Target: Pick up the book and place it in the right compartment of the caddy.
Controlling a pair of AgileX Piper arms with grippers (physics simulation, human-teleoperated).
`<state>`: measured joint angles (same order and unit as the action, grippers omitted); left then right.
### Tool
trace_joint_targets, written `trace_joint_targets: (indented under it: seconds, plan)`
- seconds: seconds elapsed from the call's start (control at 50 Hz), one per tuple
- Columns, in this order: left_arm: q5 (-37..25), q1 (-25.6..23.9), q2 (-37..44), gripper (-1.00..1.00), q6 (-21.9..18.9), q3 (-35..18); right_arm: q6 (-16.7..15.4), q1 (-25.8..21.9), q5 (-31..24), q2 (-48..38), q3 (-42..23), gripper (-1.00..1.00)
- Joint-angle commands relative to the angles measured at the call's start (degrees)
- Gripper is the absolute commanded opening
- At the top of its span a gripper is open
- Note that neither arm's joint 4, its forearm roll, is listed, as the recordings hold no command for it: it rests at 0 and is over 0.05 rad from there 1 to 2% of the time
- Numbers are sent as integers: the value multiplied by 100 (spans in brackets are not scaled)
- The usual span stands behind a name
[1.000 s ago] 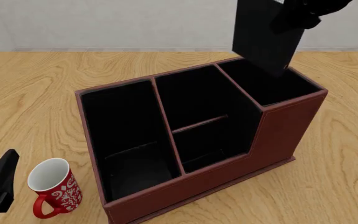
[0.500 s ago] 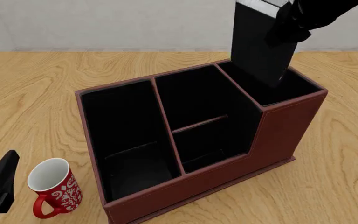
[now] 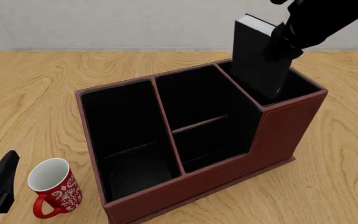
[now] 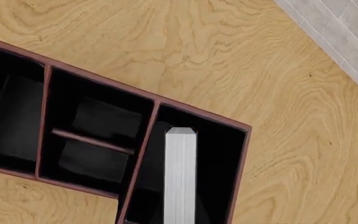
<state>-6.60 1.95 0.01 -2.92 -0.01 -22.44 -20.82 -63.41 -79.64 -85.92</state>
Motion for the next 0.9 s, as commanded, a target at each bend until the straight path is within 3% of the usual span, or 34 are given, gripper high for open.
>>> trace_joint_targets:
  seconds: [0.02, 0.34, 0.52, 0.9]
  plan:
    - [2, -6, 0, 100, -1, 0, 38, 153, 238, 18, 171, -100]
    - [12, -2, 0, 100, -23, -1, 11, 306, 637, 75, 415, -100]
    - [0, 8, 0, 100, -31, -1, 294, 100, 939, 172, 782, -100]
    - [-29, 40, 0, 100, -57, 0, 374, 202, 1434, 112, 1279, -100]
